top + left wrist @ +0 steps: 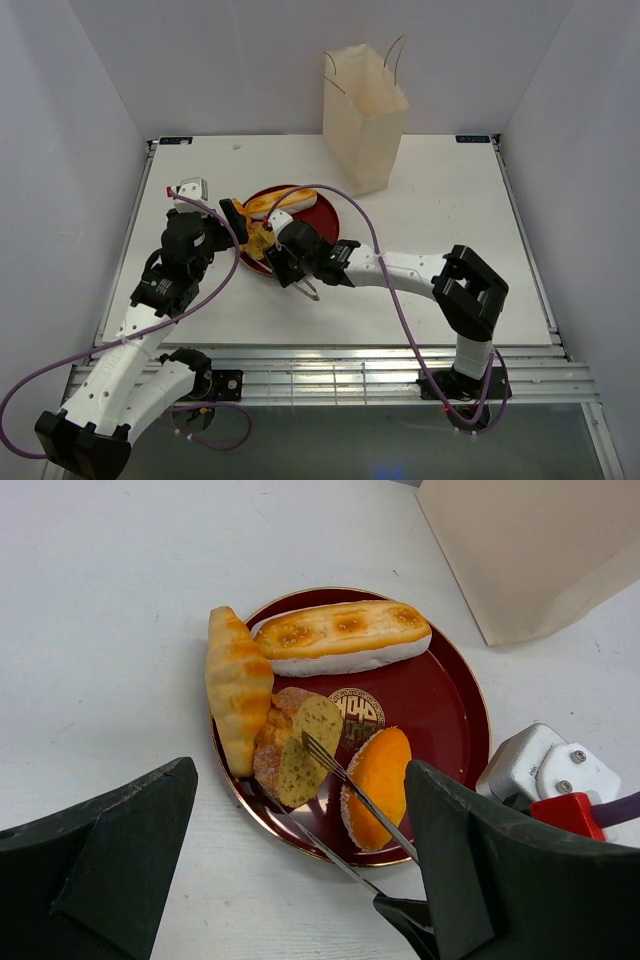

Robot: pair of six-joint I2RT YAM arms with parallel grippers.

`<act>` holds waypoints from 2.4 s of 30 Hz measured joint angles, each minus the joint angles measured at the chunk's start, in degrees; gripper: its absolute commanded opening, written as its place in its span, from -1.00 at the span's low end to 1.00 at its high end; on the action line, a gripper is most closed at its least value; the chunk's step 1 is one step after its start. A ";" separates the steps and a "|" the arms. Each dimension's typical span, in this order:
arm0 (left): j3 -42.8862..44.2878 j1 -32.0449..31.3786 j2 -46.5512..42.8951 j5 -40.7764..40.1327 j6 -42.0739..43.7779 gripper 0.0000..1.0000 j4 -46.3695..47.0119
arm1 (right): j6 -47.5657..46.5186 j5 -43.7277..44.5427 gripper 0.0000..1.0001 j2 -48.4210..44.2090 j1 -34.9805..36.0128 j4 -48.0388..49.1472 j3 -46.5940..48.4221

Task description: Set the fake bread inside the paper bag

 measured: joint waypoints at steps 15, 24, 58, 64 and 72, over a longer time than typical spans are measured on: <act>0.00 0.00 0.00 0.63 0.02 0.90 0.00 | 0.02 1.81 0.13 1.64 0.81 -0.33 0.39; 0.00 0.00 0.04 0.79 0.02 0.90 0.00 | 0.02 2.91 -0.02 1.81 1.22 -0.48 0.74; 0.00 0.00 0.04 0.74 0.04 0.89 0.00 | 0.04 4.70 -0.37 -5.73 1.22 -0.76 -2.36; 0.00 0.00 0.04 0.70 0.04 0.89 0.00 | 0.07 5.95 -0.36 -9.14 1.22 -0.66 -2.45; 0.00 0.00 0.04 0.46 0.04 0.89 0.00 | 0.22 6.80 -0.36 -11.67 1.11 -0.74 -4.37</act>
